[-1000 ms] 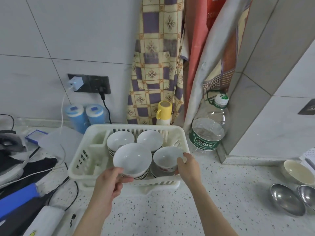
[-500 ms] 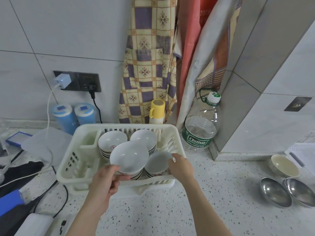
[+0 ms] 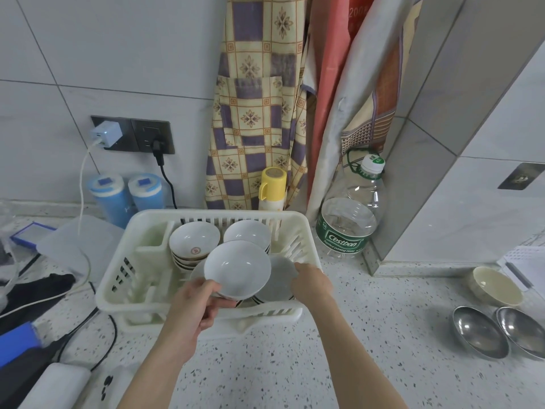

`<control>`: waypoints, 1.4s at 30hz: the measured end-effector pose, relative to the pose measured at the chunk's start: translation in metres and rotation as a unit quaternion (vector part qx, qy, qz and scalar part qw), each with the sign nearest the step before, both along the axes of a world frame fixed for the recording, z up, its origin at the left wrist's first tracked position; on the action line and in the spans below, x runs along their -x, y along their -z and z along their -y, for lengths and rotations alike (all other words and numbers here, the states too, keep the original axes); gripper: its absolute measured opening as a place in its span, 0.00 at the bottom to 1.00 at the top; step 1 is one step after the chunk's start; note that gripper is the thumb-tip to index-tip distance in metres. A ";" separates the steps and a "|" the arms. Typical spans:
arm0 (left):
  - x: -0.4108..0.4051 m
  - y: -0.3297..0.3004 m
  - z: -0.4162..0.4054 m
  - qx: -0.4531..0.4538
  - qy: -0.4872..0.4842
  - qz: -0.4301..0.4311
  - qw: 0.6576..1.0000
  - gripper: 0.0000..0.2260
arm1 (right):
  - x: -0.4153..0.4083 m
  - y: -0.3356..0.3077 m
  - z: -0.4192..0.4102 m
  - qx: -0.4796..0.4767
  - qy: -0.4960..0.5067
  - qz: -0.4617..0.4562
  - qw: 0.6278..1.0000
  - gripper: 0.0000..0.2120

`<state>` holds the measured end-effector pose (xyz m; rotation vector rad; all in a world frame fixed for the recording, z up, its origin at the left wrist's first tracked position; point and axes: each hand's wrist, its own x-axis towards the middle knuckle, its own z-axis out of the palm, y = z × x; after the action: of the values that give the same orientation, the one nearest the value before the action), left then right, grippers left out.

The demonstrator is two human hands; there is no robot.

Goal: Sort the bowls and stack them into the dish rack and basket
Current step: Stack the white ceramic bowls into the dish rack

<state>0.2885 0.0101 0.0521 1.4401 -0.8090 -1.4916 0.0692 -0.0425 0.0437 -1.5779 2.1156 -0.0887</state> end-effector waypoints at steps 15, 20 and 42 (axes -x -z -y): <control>0.024 -0.010 0.024 0.012 0.034 0.090 0.995 0.08 | 0.014 0.007 -0.021 0.181 0.128 0.330 0.918 0.21; 0.050 -0.002 0.035 0.006 0.092 0.141 0.986 0.07 | 0.020 0.007 -0.025 0.182 0.085 0.374 0.905 0.11; 0.063 0.033 0.029 0.132 0.151 0.379 0.903 0.07 | 0.014 0.016 -0.015 0.133 0.101 0.217 0.962 0.15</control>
<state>0.2254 -0.0191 0.0195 1.7446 -1.7024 -0.9382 0.0553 -0.0279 0.0278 -1.3223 1.9565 -0.7476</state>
